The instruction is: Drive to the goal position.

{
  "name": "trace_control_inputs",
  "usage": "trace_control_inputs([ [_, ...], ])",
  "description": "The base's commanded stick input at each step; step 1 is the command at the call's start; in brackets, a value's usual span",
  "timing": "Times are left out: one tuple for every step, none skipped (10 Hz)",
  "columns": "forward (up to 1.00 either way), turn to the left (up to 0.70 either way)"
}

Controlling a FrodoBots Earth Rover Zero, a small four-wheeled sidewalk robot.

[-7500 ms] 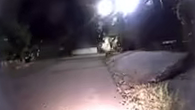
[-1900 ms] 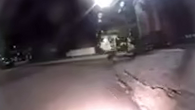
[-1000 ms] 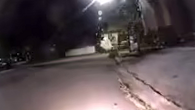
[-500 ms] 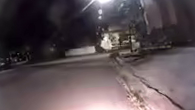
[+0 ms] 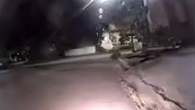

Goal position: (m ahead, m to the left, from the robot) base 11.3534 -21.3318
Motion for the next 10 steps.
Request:
trace_control_inputs([
  [0.7, 0.0],
  [0.7, 0.0],
  [0.7, 0.0],
  [0.7, 0.0],
  [0.7, 0.0],
  [0.7, 0.0],
  [0.7, 0.0],
  [0.7, 0.0],
  [0.7, 0.0],
  [0.7, 0.0],
])
